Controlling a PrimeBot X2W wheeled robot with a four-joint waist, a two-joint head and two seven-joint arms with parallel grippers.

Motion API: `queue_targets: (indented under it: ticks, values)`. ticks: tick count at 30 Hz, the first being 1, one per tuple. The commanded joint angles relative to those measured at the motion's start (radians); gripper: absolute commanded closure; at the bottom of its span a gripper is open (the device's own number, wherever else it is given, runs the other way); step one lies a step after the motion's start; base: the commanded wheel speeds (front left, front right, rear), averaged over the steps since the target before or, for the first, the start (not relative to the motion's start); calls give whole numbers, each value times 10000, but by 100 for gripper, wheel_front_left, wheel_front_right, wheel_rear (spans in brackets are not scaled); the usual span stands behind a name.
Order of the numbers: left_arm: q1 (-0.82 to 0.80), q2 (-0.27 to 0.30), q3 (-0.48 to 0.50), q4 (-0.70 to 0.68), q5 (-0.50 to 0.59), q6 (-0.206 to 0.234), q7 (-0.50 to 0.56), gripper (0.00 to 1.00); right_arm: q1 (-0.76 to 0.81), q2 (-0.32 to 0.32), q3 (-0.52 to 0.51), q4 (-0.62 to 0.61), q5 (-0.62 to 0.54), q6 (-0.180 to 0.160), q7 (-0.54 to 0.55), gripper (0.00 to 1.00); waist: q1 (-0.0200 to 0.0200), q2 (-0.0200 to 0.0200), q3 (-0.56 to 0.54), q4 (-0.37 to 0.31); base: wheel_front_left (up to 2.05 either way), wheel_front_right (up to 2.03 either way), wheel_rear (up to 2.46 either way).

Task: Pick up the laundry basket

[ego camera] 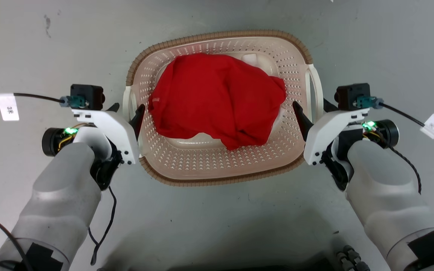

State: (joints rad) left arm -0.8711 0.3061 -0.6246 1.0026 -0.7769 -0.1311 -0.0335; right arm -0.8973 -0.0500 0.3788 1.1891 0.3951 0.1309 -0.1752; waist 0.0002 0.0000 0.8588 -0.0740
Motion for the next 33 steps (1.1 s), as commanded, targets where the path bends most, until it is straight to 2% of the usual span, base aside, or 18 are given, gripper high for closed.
queue_targets:
  ticks: [1, 8, 9, 10, 11, 12, 21, 33]
  values:
    - [-203, 69, -100, 72, -127, 8, 21, 0, -266, -2, 118, 32, 170, -3, 16, 0, -2, 0, 147, -6, 0, 0, 0]
    - [-643, 3, -595, 247, -852, 13, 360, 0, -711, -1, 706, 253, 885, -3, 526, 0, -2, 0, 433, 47, 0, 0, 0]
    - [-668, 8, -655, 209, -981, 13, 400, 17, -768, -5, 742, 302, 960, -3, 615, 0, -2, 0, 450, 62, 0, 0, 0]
    - [-728, 26, -737, 168, -1071, 13, 423, 55, -806, -7, 801, 340, 1056, -3, 713, 56, -2, 0, 463, 74, 0, 0, 0]
    - [-772, 29, -799, 128, -1202, 13, 433, 100, -832, -2, 875, 336, 1165, -3, 774, 88, -2, 0, 479, 87, 0, 0, 0]
    - [-801, 44, -874, 105, -1290, 14, 449, 100, -859, -1, 938, 332, 1271, -3, 822, 100, -2, 0, 494, 98, 0, 0, 0]
    - [-840, 9, -1696, 175, -2205, 8, 415, 100, -740, -1, 1712, 507, 2054, 17, 1312, 100, -2, 0, -4, 108, 0, 0, 0]
    - [-163, -452, -2530, 477, -3382, -20, 1506, 100, 149, 73, 2466, 459, 3304, 57, 3159, 100, -2, 0, -2555, 231, 0, 0, 0]
